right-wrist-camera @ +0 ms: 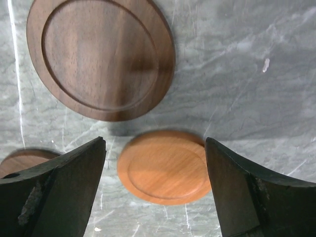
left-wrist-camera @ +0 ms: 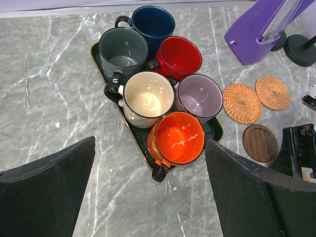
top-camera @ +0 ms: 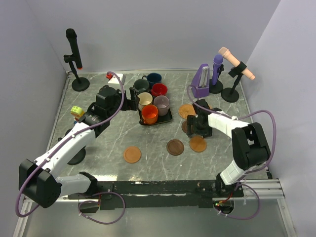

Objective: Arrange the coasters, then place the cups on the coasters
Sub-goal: Move the coaster to the center of the board.

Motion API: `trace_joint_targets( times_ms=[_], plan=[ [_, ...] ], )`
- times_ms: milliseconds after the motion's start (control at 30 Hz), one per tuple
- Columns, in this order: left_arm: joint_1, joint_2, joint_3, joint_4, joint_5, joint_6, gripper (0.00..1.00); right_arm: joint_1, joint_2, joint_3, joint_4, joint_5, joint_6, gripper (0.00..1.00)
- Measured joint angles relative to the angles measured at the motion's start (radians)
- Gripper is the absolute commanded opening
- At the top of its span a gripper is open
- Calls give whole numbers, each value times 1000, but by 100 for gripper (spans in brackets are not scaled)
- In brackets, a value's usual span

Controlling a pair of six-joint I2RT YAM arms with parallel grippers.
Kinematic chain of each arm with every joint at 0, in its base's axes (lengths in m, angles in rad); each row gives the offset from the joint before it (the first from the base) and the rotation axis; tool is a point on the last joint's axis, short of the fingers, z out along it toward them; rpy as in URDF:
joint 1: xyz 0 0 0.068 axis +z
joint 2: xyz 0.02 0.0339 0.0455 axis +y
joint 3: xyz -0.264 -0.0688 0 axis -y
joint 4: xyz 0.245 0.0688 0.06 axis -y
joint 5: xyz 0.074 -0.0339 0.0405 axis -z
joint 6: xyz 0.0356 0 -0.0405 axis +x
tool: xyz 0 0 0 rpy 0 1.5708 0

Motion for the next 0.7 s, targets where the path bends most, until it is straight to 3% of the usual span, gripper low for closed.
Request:
trace_joint_targets(
  times_ms=[333,700],
  plan=[
    [0,-1,0,0,0,0,97,1,33,10,1,-7,9,85],
    [0,-3,0,0,0,0,97,67,-74,-100,-8,3,73,82]
  ],
)
